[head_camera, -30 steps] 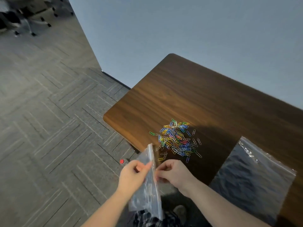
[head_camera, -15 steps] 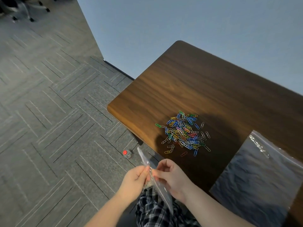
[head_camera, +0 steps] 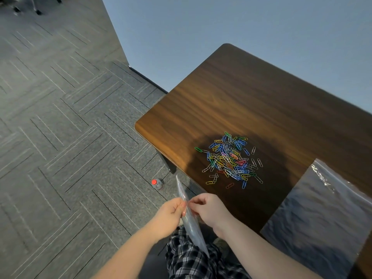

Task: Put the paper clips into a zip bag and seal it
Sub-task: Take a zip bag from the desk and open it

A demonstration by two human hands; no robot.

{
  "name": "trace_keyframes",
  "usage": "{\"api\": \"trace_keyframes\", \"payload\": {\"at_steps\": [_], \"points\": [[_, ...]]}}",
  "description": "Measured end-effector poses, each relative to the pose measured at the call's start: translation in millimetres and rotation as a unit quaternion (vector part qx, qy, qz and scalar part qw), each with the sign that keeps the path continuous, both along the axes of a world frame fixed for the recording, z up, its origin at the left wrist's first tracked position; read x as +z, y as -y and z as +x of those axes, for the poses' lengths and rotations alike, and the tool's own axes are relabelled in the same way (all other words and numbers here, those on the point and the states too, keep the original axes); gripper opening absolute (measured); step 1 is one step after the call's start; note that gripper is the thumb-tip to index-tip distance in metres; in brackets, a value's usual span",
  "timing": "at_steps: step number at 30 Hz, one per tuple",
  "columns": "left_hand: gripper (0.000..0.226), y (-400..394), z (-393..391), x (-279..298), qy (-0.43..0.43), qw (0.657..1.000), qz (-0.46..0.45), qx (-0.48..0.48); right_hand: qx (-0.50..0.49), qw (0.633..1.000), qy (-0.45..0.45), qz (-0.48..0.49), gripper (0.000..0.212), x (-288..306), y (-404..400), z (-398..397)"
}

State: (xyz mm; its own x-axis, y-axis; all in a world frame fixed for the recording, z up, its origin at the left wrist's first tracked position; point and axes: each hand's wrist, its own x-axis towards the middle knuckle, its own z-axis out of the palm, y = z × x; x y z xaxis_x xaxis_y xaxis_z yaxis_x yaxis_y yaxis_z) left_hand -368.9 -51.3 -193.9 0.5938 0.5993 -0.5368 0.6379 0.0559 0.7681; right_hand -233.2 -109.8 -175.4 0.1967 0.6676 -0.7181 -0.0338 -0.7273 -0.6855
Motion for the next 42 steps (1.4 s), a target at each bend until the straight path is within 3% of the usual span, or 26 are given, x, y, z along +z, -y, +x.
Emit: {"api": "trace_keyframes", "payload": {"at_steps": [7,14,18,22,25,32,35,42], "points": [[0.037,-16.5,10.0,1.6,-0.008,0.999,0.01,-0.04,-0.014,0.997,0.08,0.001,0.01,-4.9,-5.2,-8.4],[0.036,-28.7,15.4,7.9,0.019,1.0,-0.004,-0.023,-0.039,0.997,-0.037,0.053,0.008,2.9,-12.1,13.0],[0.037,-32.8,14.6,6.5,-0.024,0.999,0.004,-0.035,0.036,0.99,0.13,0.044,0.008,-3.6,-17.7,16.0],[0.03,-59.7,-9.4,8.1,-0.088,0.995,0.051,-0.014,-0.038,0.971,0.235,0.031,0.005,-11.9,-13.4,51.4],[0.035,-64.4,-21.7,11.9,-0.106,0.988,0.078,-0.076,0.07,0.962,0.257,0.06,0.004,-15.4,-3.5,59.3],[0.02,-46.7,-36.6,10.4,-0.036,0.973,0.172,-0.15,0.154,0.914,0.356,0.121,0.024,-21.0,8.9,62.9],[0.036,-40.6,-45.2,2.7,-0.056,0.951,0.202,-0.225,0.267,0.868,0.393,0.147,0.007,-23.4,12.9,61.8],[0.048,-43.3,-41.1,-2.8,-0.092,0.966,0.157,-0.183,0.389,0.797,0.441,0.138,0.039,-32.6,15.6,53.5]]}}
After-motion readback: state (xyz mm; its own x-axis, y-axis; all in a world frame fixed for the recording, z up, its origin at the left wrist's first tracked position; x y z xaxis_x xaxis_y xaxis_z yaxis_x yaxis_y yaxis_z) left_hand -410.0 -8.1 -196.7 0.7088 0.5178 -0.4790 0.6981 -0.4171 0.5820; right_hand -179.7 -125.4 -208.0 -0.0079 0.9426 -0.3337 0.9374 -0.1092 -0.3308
